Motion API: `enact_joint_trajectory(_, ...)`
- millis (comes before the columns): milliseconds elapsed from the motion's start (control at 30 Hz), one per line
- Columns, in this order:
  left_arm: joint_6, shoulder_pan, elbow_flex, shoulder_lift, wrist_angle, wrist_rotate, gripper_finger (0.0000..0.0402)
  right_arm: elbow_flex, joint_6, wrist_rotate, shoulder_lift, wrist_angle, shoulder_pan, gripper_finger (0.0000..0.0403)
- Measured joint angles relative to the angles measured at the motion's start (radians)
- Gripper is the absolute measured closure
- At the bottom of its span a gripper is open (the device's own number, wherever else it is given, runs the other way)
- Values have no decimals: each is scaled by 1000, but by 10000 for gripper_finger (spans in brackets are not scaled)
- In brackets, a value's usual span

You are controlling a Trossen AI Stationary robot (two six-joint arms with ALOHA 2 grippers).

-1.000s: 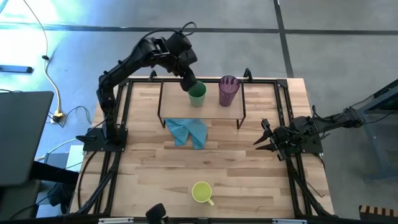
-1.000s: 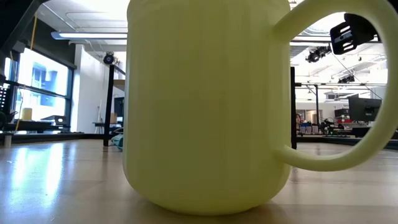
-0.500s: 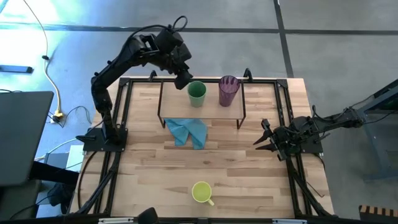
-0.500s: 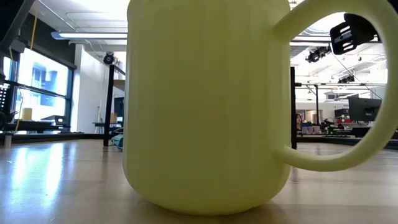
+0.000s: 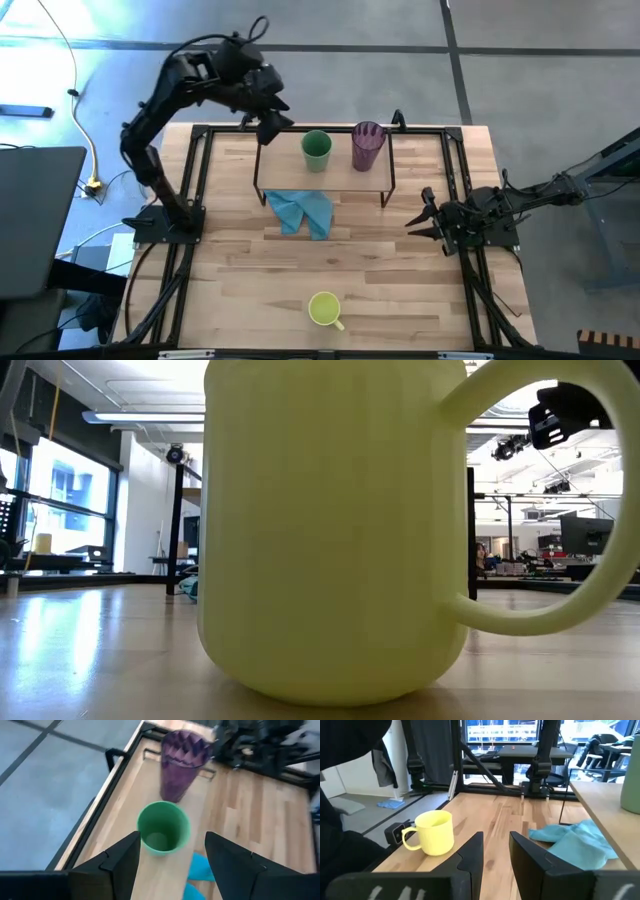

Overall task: Stack small to large cups/mugs on shelf
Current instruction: Put the yellow cup on the shelf

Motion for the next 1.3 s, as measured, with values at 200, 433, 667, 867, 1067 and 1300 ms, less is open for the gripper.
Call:
enact_joint_trajectory(200, 0, 0, 0, -57, 5, 94, 190, 0, 0, 34, 0, 8, 0, 320)
enact_joint_trajectory(433, 31, -30, -9, -115, 38, 234, 190, 0, 0, 81, 0, 8, 0, 320)
enact_joint_trajectory(667, 64, -123, -14, -154, 111, 237, 190, 0, -4, 98, 0, 19, 0, 320)
enact_joint_trajectory(867, 76, -208, -14, -161, 134, 207, 190, 0, -4, 98, 0, 49, 0, 320)
enact_joint_trajectory(1067, 78, -294, -14, -162, 134, 124, 190, 0, 0, 97, 0, 53, 0, 320)
enact_joint_trajectory(1300, 52, -395, -14, -161, 131, 21, 190, 0, 3, 97, 0, 53, 0, 320)
